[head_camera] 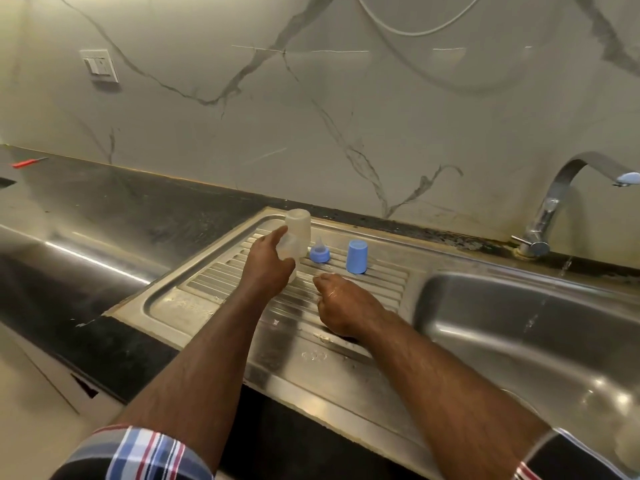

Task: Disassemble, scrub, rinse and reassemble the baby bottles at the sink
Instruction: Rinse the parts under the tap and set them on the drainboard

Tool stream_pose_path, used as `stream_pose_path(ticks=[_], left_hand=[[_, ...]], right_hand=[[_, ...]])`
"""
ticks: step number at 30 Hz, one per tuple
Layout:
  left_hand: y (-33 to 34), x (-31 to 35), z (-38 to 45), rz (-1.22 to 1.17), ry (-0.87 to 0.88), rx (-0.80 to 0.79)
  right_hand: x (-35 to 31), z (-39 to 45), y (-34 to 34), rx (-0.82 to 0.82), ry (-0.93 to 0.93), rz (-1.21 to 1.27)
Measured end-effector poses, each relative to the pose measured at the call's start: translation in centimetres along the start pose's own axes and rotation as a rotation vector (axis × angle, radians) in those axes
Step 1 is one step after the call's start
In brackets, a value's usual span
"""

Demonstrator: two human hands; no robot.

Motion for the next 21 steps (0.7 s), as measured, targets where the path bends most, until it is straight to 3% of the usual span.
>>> stream_pose_path(ticks=[3,5,9,12,14,16,18,21], left_hand=[[0.0,-0.1,-0.3,0.069,0.037,0.029],[-0.4,0.3,-1.2,0.145,0.083,0.133],[0.4,3.9,-5.7,0.182,0.426,0.334],[4.1,6.2,-8.7,0.135,0.553,0.244],[8.1,7.5,-10.3,0.154,0.54,0.077],[12.3,8.6,-11.8,0.235,0.509,-0.139],[16.3,9.6,-13.4,0.342,0.495,-0.299],[20.6,11.0,-15.4,0.416,0.462,-0.396]], right_hand=[[-0.1,0.2,0.1,-0.023,0.011,-0.005],[-0.1,-0.1,-0.2,-0.028,0.02,0.001],[1.8,-2.9,-4.2,0.174,0.116,0.133],[6.3,-6.5,-8.1,0.323,0.211,0.11],[10.5,-10.1,-9.4,0.324,0.325,0.112],[14.3,-13.4,-8.9,0.189,0.417,0.114],[16.6,-16.2,-5.9,-0.117,0.497,0.182],[16.5,-19.2,-0.7,-0.552,0.569,0.267]])
Point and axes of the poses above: each hand's wrist, its own z-axis towards the middle knuckle, its own y-axis out of the palm, x = y × z, the point moved 7 cm from there along z, towards the middle knuckle, and after that the axes turned 14 degrees about -y, right-handed, at the moved point
